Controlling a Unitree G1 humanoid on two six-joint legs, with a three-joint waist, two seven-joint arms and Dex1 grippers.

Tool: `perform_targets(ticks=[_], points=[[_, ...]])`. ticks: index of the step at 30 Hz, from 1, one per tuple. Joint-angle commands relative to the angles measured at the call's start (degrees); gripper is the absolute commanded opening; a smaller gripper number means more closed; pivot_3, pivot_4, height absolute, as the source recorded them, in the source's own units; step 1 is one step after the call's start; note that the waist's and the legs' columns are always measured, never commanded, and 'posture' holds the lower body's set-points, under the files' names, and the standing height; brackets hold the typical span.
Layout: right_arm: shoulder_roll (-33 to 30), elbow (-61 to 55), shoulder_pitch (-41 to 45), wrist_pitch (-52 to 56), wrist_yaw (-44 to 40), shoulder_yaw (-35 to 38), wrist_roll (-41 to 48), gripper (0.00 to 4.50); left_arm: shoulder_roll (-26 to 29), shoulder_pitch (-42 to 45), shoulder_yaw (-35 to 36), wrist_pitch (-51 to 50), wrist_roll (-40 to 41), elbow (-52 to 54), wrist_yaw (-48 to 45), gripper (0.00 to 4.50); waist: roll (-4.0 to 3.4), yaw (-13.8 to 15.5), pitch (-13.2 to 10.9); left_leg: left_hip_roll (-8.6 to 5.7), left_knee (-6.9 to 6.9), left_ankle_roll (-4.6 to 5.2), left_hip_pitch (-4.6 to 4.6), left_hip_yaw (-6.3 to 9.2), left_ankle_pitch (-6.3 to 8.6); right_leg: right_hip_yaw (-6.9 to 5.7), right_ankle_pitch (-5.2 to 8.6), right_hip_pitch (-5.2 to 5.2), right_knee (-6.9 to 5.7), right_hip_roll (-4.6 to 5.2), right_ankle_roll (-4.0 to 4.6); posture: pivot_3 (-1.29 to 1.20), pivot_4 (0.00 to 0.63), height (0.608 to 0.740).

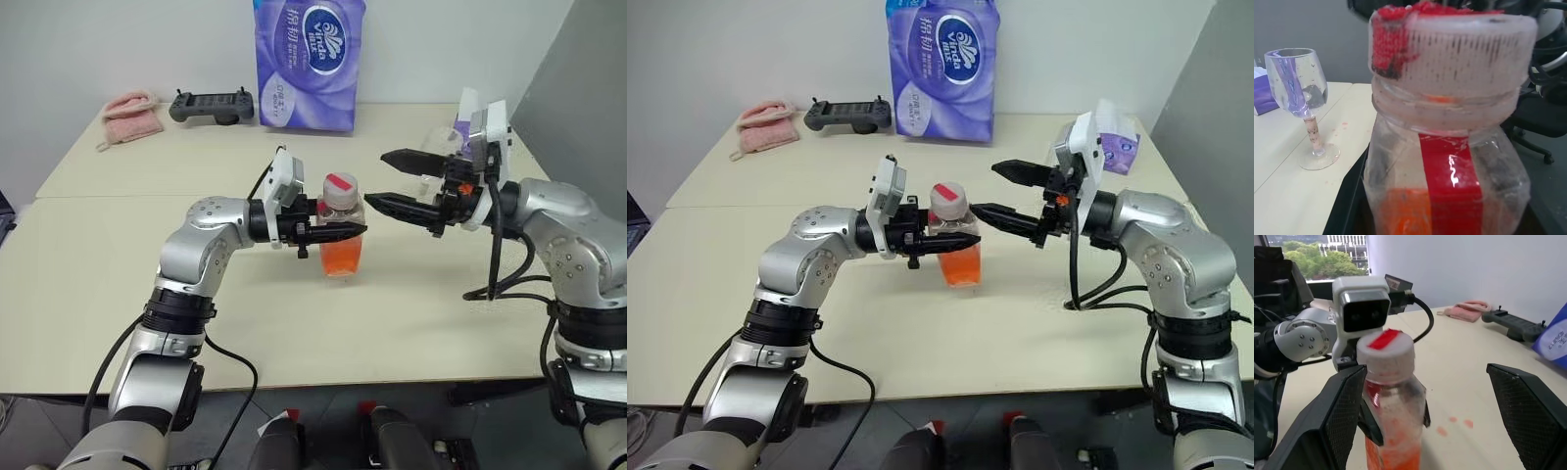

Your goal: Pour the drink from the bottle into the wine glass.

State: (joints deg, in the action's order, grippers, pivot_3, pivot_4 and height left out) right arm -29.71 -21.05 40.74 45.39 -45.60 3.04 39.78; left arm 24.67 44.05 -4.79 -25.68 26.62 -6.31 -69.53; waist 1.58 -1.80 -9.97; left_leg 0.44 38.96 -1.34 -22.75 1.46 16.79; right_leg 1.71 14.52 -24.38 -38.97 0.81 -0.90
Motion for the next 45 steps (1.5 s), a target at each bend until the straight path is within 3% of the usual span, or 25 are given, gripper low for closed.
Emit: perform_targets(ticks=[1, 6, 14, 30, 36, 45], points=[[3.0, -5.3, -0.4, 0.1, 5.5, -1.2, 0.6, 4.17, -0.3, 1.8, 0.2, 1.3, 0.7, 1.4, -0.6, 1.74, 0.0, 0.1, 0.0, 0.0, 0.0, 0.0, -0.01, 0.0, 0.0, 0.0, 0.0, 0.0, 0.0, 0.0, 0.0, 0.0, 0.15, 0.74], [8.0, -4.4, 0.5, -2.7, 10.2, -5.0, -3.2, 4.17, -0.3, 1.6, 0.0, 1.3, 0.7, 1.8, -0.7, 1.74, 0.0, 0.1, 0.0, -0.03, 0.01, -0.01, 0.0, 0.0, 0.0, 0.0, 0.0, 0.0, 0.0, 0.0, 0.0, 0.0, 0.15, 0.74], [8.2, -1.0, 0.2, -7.2, 9.7, -6.4, -7.5, 4.17, -0.2, 1.4, 0.0, 1.2, 0.7, 2.2, -0.5, 1.74, 0.0, 0.1, 0.0, -0.07, 0.02, -0.01, 0.01, -0.02, -0.01, 0.0, 0.0, 0.01, 0.01, 0.0, 0.0, 0.0, 0.15, 0.74], [3.9, -3.8, -1.3, -4.1, 7.5, -2.4, -1.7, 4.17, -0.2, 1.1, 0.0, 1.2, 0.7, 2.1, -0.3, 1.74, 0.0, 0.1, 0.0, -0.05, 0.01, 0.0, 0.01, -0.02, 0.0, 0.01, 0.0, 0.01, 0.01, 0.0, 0.0, 0.0, 0.15, 0.74], [5.8, -4.4, -0.5, -3.2, 8.8, -3.5, 0.7, 4.17, 0.0, 1.3, 0.1, 1.4, 0.6, 1.8, -0.4, 1.74, 0.0, 0.1, 0.0, -0.05, 0.02, 0.0, 0.01, -0.01, 0.0, 0.01, 0.0, 0.01, 0.01, 0.0, 0.0, 0.0, 0.15, 0.74], [9.0, -0.1, 1.1, -5.9, 9.1, -6.6, -2.6, 4.17, 0.1, 1.6, 0.1, 1.4, 0.5, 1.8, -0.3, 1.74, 0.0, 0.1, 0.0, -0.05, 0.02, 0.0, 0.0, -0.01, 0.0, 0.0, 0.0, 0.01, 0.01, 0.0, 0.0, 0.0, 0.15, 0.74]])
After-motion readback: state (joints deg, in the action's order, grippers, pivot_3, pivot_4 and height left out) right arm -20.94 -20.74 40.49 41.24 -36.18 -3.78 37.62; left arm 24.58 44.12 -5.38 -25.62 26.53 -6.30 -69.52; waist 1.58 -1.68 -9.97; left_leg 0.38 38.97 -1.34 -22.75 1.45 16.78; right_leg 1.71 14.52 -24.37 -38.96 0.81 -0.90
